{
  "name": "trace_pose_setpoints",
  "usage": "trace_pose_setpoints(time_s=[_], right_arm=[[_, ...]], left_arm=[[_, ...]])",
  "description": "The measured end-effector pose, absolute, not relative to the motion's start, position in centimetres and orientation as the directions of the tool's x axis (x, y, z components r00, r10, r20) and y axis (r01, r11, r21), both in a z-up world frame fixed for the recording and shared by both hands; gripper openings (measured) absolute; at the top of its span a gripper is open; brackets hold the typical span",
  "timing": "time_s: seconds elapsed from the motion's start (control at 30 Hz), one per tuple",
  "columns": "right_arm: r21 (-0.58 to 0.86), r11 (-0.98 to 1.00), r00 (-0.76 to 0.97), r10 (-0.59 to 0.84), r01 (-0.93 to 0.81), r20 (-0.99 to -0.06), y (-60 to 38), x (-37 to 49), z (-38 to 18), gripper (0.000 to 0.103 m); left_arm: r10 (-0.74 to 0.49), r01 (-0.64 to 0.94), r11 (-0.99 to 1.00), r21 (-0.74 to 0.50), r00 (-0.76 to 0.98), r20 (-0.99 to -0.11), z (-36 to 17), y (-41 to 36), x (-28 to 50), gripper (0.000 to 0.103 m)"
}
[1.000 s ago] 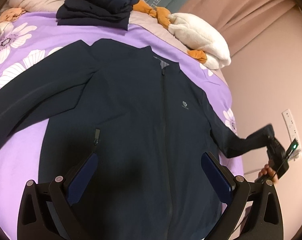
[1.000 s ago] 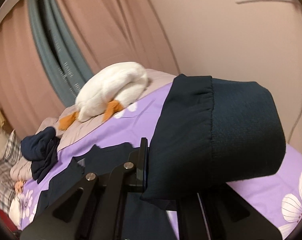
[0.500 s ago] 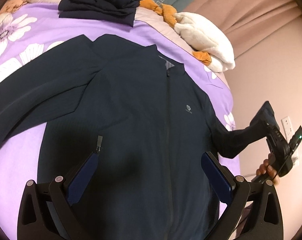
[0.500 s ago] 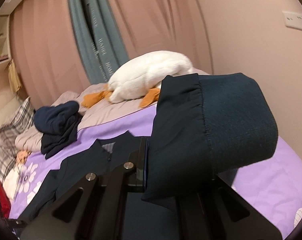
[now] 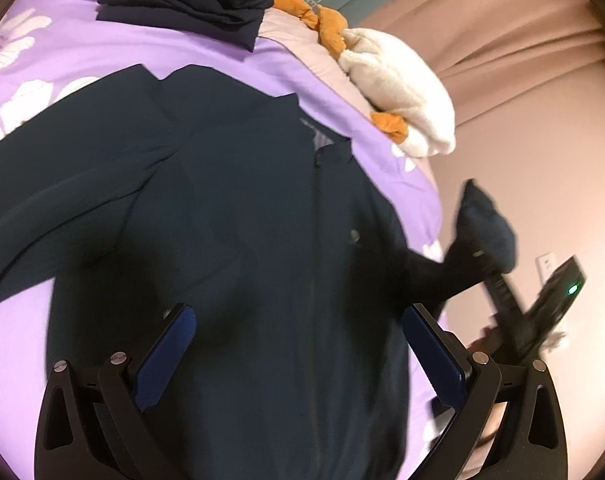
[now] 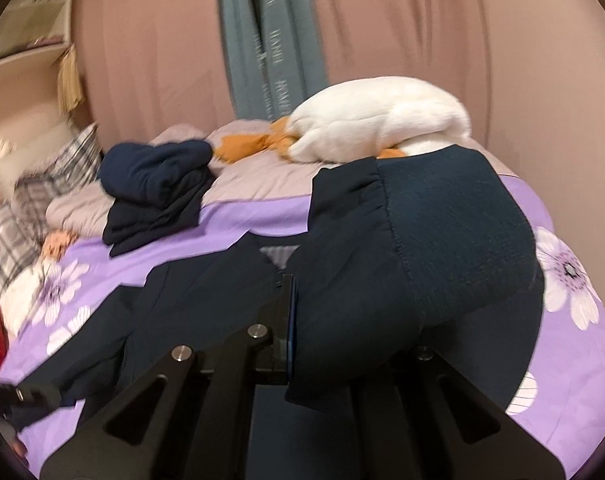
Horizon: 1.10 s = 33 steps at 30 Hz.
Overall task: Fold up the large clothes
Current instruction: 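Carry the held sleeve across the jacket body with the right tool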
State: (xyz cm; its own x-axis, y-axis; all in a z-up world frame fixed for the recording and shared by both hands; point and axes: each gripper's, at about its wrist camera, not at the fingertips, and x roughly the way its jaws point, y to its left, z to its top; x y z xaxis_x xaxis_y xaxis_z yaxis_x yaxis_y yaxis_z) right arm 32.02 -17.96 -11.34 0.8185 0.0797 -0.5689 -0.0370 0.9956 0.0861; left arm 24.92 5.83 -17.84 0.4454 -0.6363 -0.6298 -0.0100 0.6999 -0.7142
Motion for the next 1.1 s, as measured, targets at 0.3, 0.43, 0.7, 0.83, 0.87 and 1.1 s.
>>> trace_pose_setpoints(time_s=[0.3, 0.43, 0.7, 0.83, 0.87, 1.1], right_arm=[[0.01, 0.99, 0.749, 0.115, -0.142, -0.653, -12.6, 33.7, -16.8, 0.007], [-0.016, 0.979, 0.701, 0.135, -0.205, -0.701, -9.7, 34.1, -20.1, 0.007], [-0.136, 0.939, 0.649, 0.11, -0.316, -0.753, -6.3, 34.2, -24.4, 0.008], [-0.079, 0.925, 0.598, 0.173, -0.371, -0.783, -6.5, 34.2, -24.7, 0.051], [-0.045, 0.918, 0.587, 0.214, -0.395, -0.78, -6.5, 33.8, -24.5, 0.065], [0.259, 0.803, 0.465, 0.538, -0.537, -0.703, -8.0, 32.1, -22.1, 0.077]], left_arm=[[-0.764, -0.034, 0.549, -0.835, 0.383, -0.519, -20.3, 4.8, 28.5, 0.102], [-0.808, -0.1, 0.462, -0.881, 0.362, -0.464, -22.9, 4.8, 30.4, 0.102], [-0.851, -0.152, 0.375, -0.914, 0.334, -0.405, -26.1, 5.4, 32.2, 0.102], [-0.877, -0.164, 0.341, -0.925, 0.298, -0.376, -27.0, 5.2, 32.9, 0.102], [-0.88, -0.17, 0.337, -0.926, 0.292, -0.374, -27.2, 5.1, 33.1, 0.102], [-0.892, -0.177, 0.323, -0.93, 0.272, -0.362, -28.0, 4.2, 33.5, 0.102]])
